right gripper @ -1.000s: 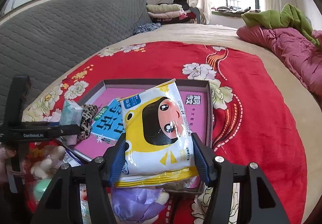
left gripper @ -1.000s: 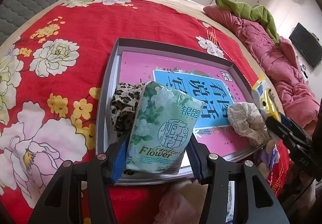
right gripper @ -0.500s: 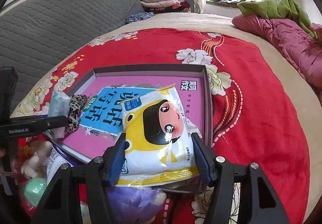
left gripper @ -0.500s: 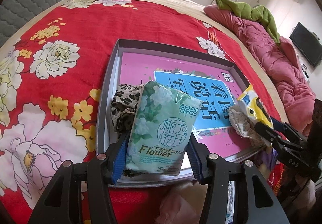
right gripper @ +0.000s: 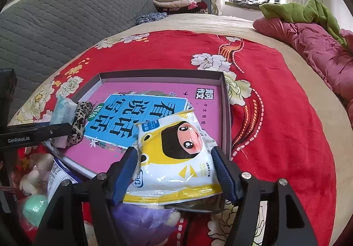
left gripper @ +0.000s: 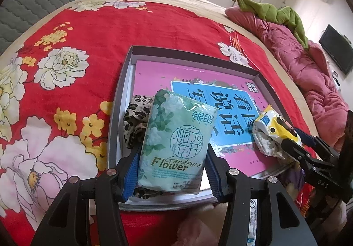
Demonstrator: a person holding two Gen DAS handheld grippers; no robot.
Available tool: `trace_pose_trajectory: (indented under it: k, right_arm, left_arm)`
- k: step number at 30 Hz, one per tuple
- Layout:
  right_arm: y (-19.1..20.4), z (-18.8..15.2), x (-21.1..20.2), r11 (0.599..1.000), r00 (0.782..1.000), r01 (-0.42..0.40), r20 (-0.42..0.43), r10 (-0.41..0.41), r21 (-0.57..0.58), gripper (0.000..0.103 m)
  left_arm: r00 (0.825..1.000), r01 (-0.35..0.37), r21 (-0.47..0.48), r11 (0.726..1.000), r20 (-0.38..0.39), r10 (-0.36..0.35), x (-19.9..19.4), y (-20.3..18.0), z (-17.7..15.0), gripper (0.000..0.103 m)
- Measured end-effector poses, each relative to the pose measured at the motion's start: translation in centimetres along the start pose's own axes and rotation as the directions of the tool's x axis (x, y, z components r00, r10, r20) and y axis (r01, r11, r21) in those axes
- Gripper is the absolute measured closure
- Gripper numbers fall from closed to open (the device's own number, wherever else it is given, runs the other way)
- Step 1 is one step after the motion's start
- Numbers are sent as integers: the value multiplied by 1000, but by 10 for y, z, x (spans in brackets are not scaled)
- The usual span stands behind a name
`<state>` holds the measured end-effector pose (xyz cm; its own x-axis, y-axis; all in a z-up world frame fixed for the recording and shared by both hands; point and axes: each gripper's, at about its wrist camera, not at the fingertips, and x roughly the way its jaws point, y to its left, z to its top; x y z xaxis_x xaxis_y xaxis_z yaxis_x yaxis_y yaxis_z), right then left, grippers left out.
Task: Organize soft objects
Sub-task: 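Lower both packs into the box and open the right tool, then open the left tool to release the green tissue pack in the box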
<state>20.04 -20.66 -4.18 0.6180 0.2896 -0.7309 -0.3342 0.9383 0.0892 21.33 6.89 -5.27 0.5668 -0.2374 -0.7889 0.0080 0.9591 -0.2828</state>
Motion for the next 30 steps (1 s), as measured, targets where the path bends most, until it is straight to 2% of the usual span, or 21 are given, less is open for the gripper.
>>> trace_pose_trajectory:
  k: [7, 17, 23, 30]
  right_arm:
    - [3, 6, -15, 1000, 998, -1, 58, 2, -19, 35]
    - [-6, 5, -32, 998, 997, 44, 64, -41, -47, 35]
    - [-18, 0, -31, 994, 995, 95, 22, -94, -45, 35]
    - [-23, -4, -18, 992, 993, 115, -21, -116, -43, 34]
  left_arm:
    - [1000, -20, -14, 1000, 5, 20, 0, 5, 3, 47]
    - [1000, -15, 3, 1000, 18, 15, -3, 2, 3, 40]
    - [999, -8, 2, 1000, 40, 8, -9, 1, 5, 36]
    - [997, 4, 11, 1000, 74, -4, -18, -1, 7, 33]
